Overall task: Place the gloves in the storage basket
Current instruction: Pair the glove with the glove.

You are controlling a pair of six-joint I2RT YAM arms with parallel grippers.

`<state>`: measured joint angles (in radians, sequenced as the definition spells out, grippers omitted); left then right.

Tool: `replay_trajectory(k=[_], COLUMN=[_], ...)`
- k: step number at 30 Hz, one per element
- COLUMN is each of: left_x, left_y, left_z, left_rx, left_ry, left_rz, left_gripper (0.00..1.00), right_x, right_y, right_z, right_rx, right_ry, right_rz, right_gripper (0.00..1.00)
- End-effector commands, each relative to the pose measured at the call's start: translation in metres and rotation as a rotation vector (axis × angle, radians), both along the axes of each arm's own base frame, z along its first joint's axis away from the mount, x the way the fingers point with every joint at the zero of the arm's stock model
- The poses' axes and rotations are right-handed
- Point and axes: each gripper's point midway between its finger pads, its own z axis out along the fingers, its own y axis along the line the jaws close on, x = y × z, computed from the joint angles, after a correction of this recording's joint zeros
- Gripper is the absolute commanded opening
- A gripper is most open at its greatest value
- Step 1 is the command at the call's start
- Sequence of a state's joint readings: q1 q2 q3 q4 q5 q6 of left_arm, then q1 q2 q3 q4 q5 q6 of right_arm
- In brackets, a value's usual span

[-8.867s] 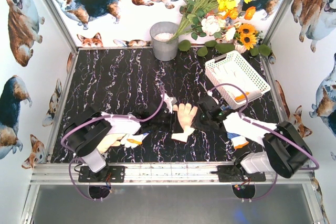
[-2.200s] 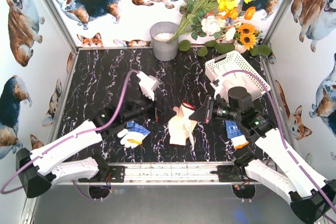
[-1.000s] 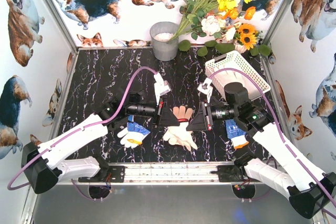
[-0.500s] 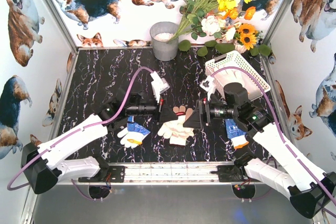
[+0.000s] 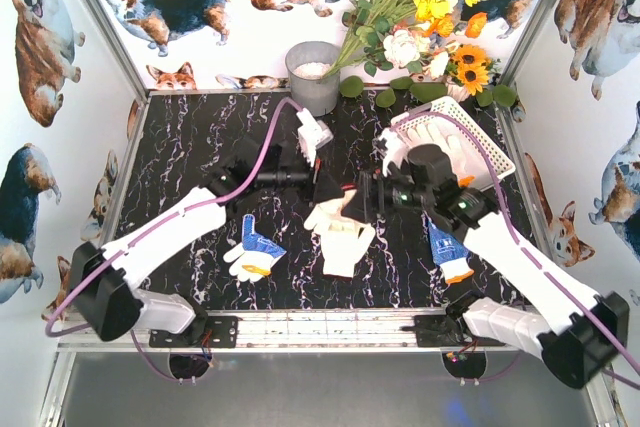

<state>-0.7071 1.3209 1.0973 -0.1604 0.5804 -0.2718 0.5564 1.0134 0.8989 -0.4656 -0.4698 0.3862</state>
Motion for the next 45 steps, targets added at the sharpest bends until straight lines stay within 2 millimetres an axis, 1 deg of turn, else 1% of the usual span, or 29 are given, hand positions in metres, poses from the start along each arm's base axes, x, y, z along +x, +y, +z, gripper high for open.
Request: replay_trajectory(k=[1,2,3,5,8,13,15,19,22,25,26,28,30,32,34,35,37,38,42,45], left_x=[0.020,0.023,0.029,0.039,0.054,0.067,0.072,0.079,0.083,0.085,0.090,0.095,0.103,0.111,0.116,0.119,0.121,0.121,0.121,0.122], left_y=[-0.002,-0.002,-0.001,0.003,0.006,0.003,0.003,0.001,0.000,0.001,0.000,0.001,0.003,0.007,0.010,0.011,0.013,0.013,0.012,0.012], left_z=[0.024,0.025,0.026,0.026,0.022,0.021,0.018,0.014,0.013,0.016,0.008,0.003,-0.002,-0.005,-0.006,-0.006,-0.005,-0.005,-0.008,-0.009], left_rx=[-0.043,-0.050,-0.052,-0.053,-0.045,-0.045,-0.037,-0.024,-0.026,-0.034,-0.027,-0.022,-0.013,-0.012,-0.020,-0.023,-0.029,-0.030,-0.035,-0.033], left_ry=[-0.072,-0.070,-0.070,-0.059,-0.039,-0.031,-0.029,-0.024,-0.019,-0.025,-0.008,-0.001,0.004,0.012,0.021,0.020,0.018,0.019,0.035,0.036], left_rz=[-0.037,-0.050,-0.047,-0.054,-0.067,-0.103,-0.110,-0.121,-0.128,-0.128,-0.125,-0.115,-0.091,-0.064,-0.050,-0.044,-0.039,-0.040,-0.053,-0.050], left_gripper=[0.00,0.00,0.00,0.00,0.00,0.00,0.00,0.00,0.00,0.00,0.00,0.00,0.00,0.18,0.32,0.35,0.36,0.35,0.25,0.26], right_x=[0.043,0.048,0.056,0.067,0.076,0.089,0.096,0.109,0.112,0.108,0.107,0.108,0.111,0.114,0.117,0.118,0.120,0.121,0.125,0.127], right_y=[0.011,0.010,0.011,0.010,0.009,0.007,0.006,0.004,0.006,0.011,0.012,0.012,0.010,0.008,0.006,0.005,0.003,0.002,0.000,-0.001], right_z=[0.041,0.043,0.037,0.036,0.043,0.054,0.057,0.059,0.060,0.061,0.061,0.059,0.055,0.053,0.051,0.050,0.048,0.046,0.043,0.040], right_rx=[0.000,-0.014,-0.037,-0.044,-0.008,0.074,0.085,0.106,0.130,0.147,0.150,0.145,0.135,0.125,0.111,0.103,0.085,0.076,0.055,0.039], right_ry=[-0.207,-0.224,-0.218,-0.228,-0.240,-0.238,-0.241,-0.221,-0.202,-0.184,-0.178,-0.178,-0.182,-0.191,-0.195,-0.196,-0.198,-0.197,-0.199,-0.195], right_rz=[-0.022,-0.027,-0.027,-0.029,0.000,0.067,0.078,0.098,0.139,0.191,0.206,0.205,0.189,0.172,0.161,0.156,0.146,0.142,0.130,0.126], right_gripper=[0.73,0.72,0.71,0.70,0.69,0.69,0.67,0.48,0.37,0.20,0.15,0.00,0.00,0.00,0.00,0.00,0.00,0.00,0.00,0.00])
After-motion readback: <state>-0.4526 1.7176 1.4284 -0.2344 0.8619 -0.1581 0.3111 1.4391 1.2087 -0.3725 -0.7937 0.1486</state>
